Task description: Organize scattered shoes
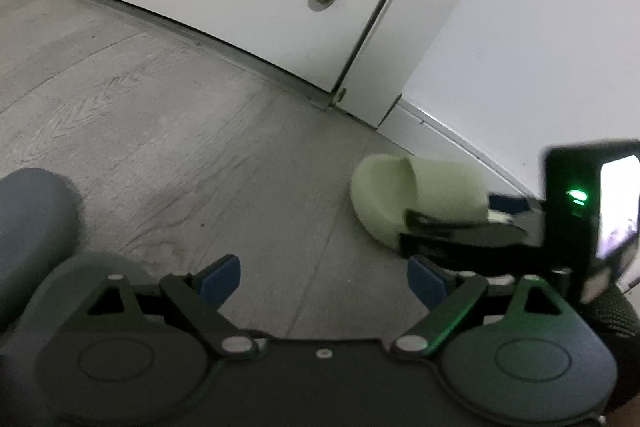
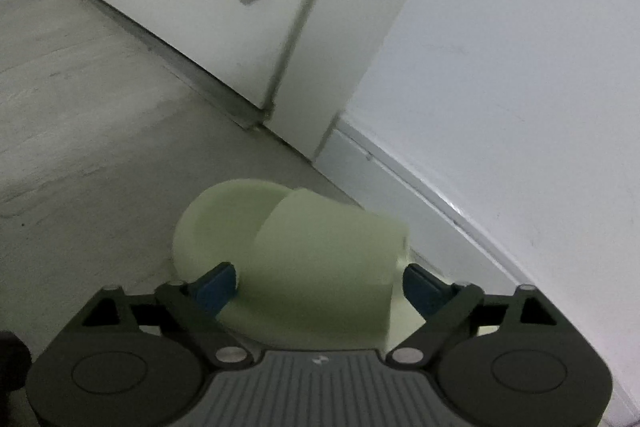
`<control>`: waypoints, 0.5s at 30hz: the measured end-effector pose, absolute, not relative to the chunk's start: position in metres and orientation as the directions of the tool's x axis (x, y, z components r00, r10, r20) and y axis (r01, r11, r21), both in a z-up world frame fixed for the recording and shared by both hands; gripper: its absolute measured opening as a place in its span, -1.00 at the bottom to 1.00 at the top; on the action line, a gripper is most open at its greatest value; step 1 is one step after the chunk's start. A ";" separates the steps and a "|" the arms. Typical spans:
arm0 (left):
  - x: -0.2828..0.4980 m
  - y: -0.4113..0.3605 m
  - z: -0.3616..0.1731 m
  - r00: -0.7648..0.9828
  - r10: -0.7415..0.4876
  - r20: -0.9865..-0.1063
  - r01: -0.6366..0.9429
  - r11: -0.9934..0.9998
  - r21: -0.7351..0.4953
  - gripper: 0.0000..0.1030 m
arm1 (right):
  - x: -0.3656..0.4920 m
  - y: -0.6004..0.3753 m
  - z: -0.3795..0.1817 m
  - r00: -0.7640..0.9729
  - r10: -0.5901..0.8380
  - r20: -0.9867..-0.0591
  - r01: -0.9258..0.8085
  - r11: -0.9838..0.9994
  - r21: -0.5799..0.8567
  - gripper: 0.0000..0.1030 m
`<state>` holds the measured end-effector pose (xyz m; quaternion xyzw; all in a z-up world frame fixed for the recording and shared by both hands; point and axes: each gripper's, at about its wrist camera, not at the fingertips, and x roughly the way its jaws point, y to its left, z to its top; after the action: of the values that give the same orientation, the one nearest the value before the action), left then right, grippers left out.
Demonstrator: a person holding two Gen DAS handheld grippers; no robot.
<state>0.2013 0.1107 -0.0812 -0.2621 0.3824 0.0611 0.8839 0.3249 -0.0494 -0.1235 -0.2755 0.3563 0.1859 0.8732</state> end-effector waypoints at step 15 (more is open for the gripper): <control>0.200 0.108 -0.079 0.702 -0.080 -0.708 -0.302 0.866 -0.398 0.77 | 0.285 -0.186 -0.091 0.509 0.082 -0.857 -0.358 0.925 -0.125 0.82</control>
<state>0.2000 0.1076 -0.0793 -0.2509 0.3810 0.0627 0.8877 0.2852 -0.1863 -0.0905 -0.1445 0.4783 0.1286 0.8566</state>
